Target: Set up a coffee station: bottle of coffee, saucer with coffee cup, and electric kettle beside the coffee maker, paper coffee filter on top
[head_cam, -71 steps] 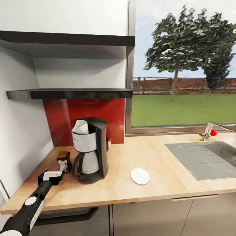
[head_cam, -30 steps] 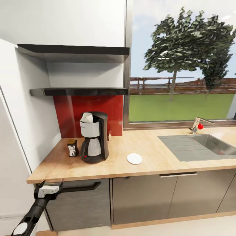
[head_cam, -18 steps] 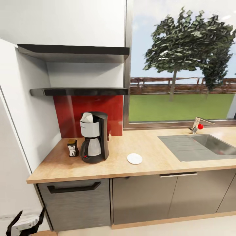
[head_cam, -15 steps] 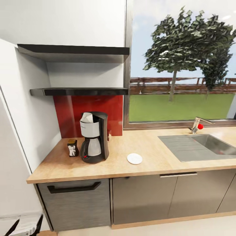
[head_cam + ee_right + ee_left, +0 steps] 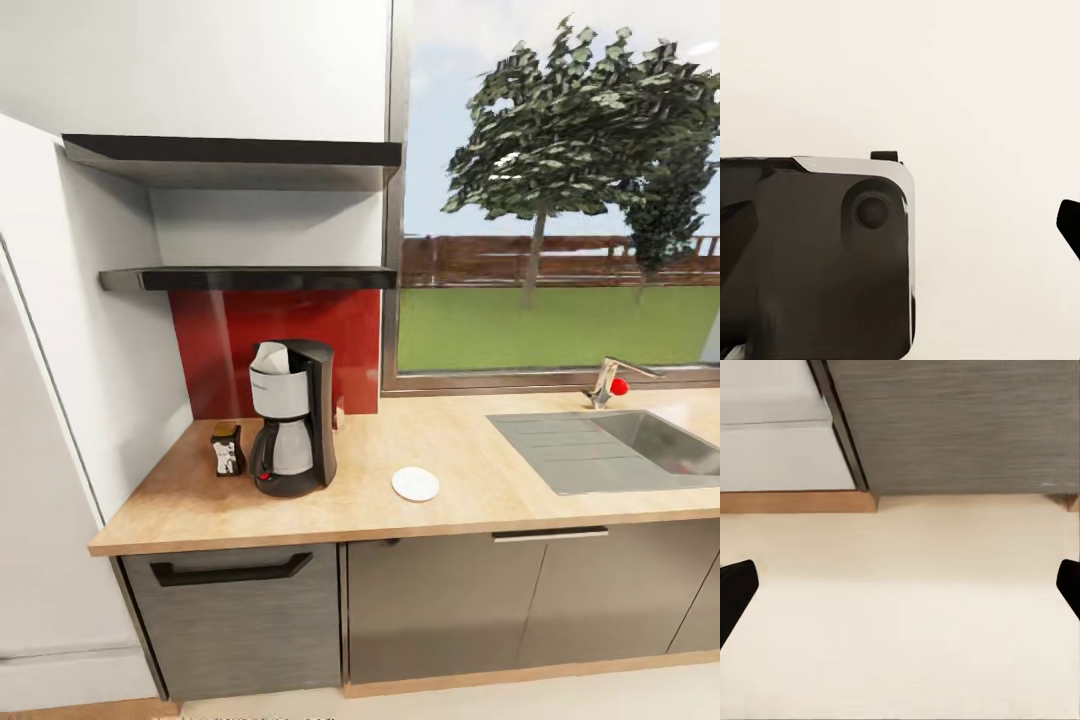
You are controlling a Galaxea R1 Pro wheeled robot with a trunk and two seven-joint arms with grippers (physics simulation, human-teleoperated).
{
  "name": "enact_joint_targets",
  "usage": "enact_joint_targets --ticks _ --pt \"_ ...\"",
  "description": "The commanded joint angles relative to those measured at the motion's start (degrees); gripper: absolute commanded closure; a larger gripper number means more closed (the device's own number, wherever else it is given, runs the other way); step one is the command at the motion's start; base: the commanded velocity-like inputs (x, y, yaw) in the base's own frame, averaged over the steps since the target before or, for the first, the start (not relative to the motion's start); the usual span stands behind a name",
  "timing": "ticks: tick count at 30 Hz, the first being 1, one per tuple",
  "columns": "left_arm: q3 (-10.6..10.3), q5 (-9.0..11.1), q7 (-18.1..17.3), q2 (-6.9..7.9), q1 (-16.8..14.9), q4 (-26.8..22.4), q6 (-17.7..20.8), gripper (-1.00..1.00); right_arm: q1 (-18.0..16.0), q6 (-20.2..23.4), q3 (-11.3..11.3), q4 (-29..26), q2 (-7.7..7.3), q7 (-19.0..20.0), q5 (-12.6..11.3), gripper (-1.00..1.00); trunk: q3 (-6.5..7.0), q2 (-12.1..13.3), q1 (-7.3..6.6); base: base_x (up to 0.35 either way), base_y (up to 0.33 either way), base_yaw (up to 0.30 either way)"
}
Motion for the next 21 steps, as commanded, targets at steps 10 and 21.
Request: enact_joint_targets --ticks 10,21 --pt "0.23 -1.33 6.41 -0.31 -0.33 9.5 18.62 -1.0 -0.02 -0.19 -0.09 0.13 0.16 -0.12 0.19 -1.0 -0.44 -0.02 0.02 0.0 0.0 0.164" --pt "-1.53 -11.31 7.36 -0.82 -0.35 9.72 30.02 -1.0 -0.02 -0.27 0.11 0.02 -0.23 0.29 0.41 -1.0 -0.47 -0.02 0.02 0.0 0.0 0.01"
